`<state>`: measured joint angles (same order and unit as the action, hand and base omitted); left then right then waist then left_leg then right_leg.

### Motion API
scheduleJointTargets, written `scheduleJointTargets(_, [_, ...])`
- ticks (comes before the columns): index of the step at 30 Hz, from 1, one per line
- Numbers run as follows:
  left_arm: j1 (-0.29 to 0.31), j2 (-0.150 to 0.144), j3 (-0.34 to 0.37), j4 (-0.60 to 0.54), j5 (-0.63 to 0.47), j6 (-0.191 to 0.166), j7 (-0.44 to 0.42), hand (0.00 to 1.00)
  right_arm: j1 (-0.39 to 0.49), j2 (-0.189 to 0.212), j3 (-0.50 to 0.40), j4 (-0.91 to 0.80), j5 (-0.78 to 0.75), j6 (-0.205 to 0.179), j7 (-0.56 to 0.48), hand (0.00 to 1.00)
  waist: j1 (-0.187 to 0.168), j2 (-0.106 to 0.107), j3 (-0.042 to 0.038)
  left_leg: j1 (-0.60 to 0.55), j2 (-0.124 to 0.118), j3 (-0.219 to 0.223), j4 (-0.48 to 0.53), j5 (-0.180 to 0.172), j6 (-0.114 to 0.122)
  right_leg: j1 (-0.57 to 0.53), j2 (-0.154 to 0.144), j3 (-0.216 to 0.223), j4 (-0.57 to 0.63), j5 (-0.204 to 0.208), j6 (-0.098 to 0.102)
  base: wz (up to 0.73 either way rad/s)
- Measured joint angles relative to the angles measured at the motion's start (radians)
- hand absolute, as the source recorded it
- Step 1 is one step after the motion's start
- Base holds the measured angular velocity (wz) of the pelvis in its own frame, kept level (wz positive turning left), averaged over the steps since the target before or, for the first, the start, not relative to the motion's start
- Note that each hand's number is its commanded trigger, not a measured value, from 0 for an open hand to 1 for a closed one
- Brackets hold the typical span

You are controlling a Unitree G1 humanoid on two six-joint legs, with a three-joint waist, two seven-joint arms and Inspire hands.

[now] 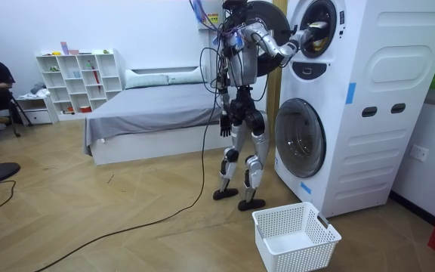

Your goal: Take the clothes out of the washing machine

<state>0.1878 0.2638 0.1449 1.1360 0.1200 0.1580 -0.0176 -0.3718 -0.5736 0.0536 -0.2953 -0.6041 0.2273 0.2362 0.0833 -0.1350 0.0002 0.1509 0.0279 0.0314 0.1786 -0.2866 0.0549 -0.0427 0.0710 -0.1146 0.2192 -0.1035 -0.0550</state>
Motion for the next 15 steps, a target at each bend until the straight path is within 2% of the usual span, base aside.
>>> scheduleJointTargets(3, [0.002,0.000,0.000,-0.006,0.000,0.013,-0.018,0.00,-0.008,-0.023,0.000,0.000,-0.061,0.015,0.042,0.00,-0.004,0.003,0.0018,-0.001,0.000,-0.003,0.000,0.000,0.000,0.000,0.000,0.001,0.000,0.000,0.000,0.01])
scheduleJointTargets(8, [0.005,-0.001,0.013,-0.006,-0.010,0.018,-0.034,0.00,-0.022,-0.024,-0.001,0.028,-0.141,0.025,0.086,0.00,-0.008,0.003,0.0019,0.000,-0.001,-0.005,0.007,0.000,0.000,0.003,0.000,0.002,-0.001,0.000,0.000,0.00])
scheduleJointTargets(15, [0.003,0.001,0.029,0.006,-0.010,0.014,-0.032,0.00,-0.022,-0.024,-0.003,0.023,-0.145,0.027,0.163,0.00,-0.031,0.000,0.0006,0.001,-0.001,-0.001,0.005,0.000,0.000,0.003,-0.001,0.004,-0.001,0.000,0.000,0.00])
